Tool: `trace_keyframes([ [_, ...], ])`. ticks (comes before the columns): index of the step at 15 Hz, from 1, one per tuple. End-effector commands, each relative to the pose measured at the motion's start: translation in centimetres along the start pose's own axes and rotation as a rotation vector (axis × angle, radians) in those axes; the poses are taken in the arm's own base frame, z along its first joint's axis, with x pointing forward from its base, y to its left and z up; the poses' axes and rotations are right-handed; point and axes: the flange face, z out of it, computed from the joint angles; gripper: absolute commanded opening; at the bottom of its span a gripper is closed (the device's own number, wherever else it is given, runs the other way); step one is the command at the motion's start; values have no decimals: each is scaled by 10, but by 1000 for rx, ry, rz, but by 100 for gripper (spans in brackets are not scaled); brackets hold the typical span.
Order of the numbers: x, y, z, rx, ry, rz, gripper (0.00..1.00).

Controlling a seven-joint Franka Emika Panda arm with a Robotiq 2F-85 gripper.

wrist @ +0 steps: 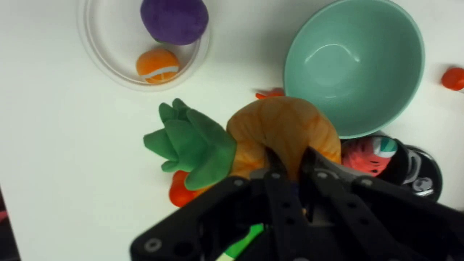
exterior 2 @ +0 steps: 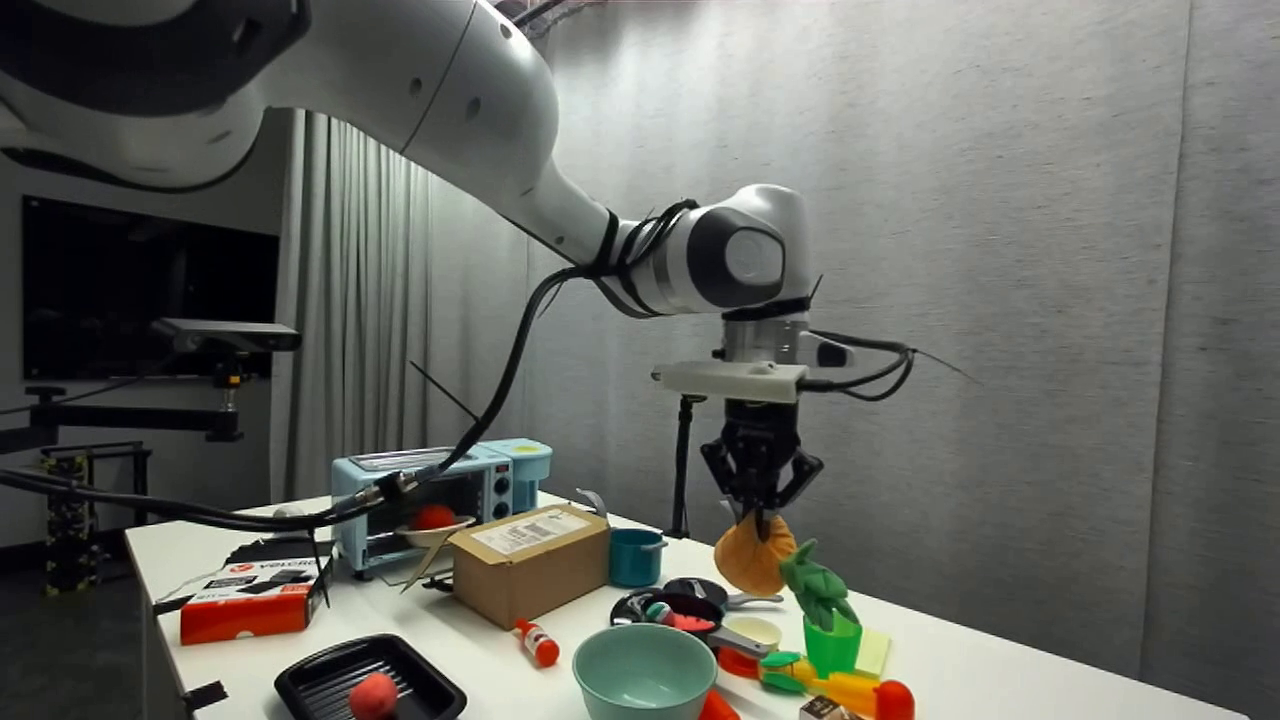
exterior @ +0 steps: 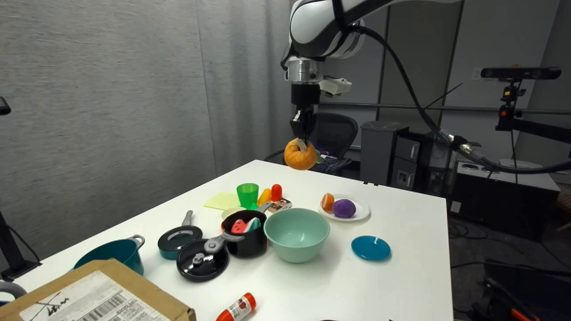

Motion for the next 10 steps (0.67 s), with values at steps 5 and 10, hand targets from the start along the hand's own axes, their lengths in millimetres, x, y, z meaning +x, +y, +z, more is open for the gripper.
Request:
trace_keyframes([
  [5, -22, 118, 40, -50, -52, 438, 3],
  [10, -42, 159, 100, -71, -142, 652, 3],
])
